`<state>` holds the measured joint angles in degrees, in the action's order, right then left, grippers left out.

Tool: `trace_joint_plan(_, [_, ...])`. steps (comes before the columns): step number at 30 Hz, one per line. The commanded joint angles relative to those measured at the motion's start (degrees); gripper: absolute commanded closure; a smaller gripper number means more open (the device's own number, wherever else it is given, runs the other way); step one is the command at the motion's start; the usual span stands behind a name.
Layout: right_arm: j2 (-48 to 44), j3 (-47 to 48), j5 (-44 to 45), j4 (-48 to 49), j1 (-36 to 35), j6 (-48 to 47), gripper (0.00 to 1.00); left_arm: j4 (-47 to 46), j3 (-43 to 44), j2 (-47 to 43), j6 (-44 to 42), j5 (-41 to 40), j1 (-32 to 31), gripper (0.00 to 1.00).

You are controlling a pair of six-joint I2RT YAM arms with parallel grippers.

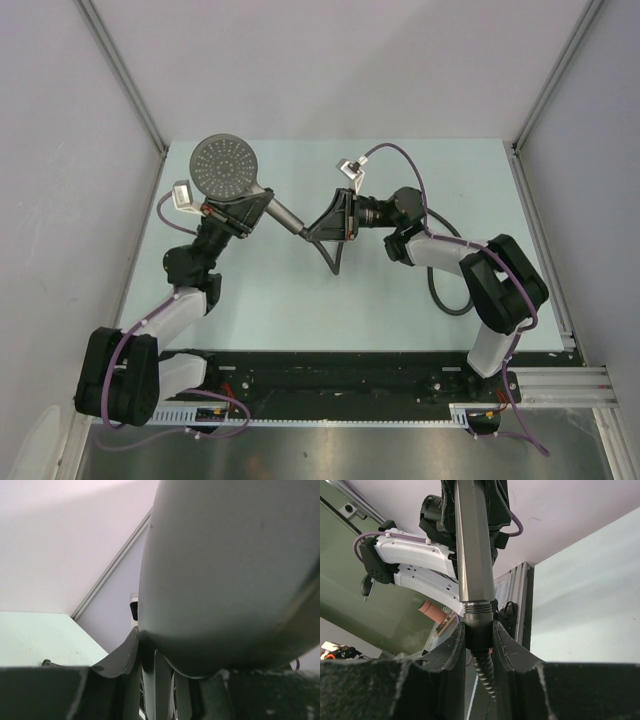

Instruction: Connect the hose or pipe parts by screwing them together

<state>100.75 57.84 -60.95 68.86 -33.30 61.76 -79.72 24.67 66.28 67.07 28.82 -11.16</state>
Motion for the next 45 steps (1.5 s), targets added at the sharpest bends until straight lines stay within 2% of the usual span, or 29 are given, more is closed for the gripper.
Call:
trace_joint_plan(1, [-1.09,7.28,10.68,22.81,1.39,5.74,1.0,-9.05,-0.94,-0.19,-2.47,15.57,-1.59,1.0])
trace_joint_plan(19, [0.59,10.53,4.88,22.81,3.15,11.63,1.0,-11.86,6.0,6.67,-1.33,24.09,-1.85,1.0])
trace_joint_plan(26, [1.38,10.71,3.99,22.72,3.77,12.07,1.0,-11.86,5.75,8.69,-0.01,19.79,-1.5,1.0])
trace_joint_plan(27, [1.64,10.71,4.17,22.72,4.12,12.33,0.95,-11.86,5.48,8.95,-0.01,19.35,-1.41,1.0])
trace_joint_plan(30, [3.48,10.62,4.52,22.72,4.99,14.27,0.9,-11.77,5.04,9.74,0.6,17.24,-0.8,0.99])
trace_joint_plan(38, [7.61,10.62,3.03,22.72,4.38,14.79,0.82,-11.07,2.93,10.97,0.43,13.46,1.22,1.0])
trace_joint_plan(45, [9.64,10.62,3.65,22.72,4.82,17.25,0.64,-8.35,0.92,10.1,-0.36,10.65,3.42,1.0])
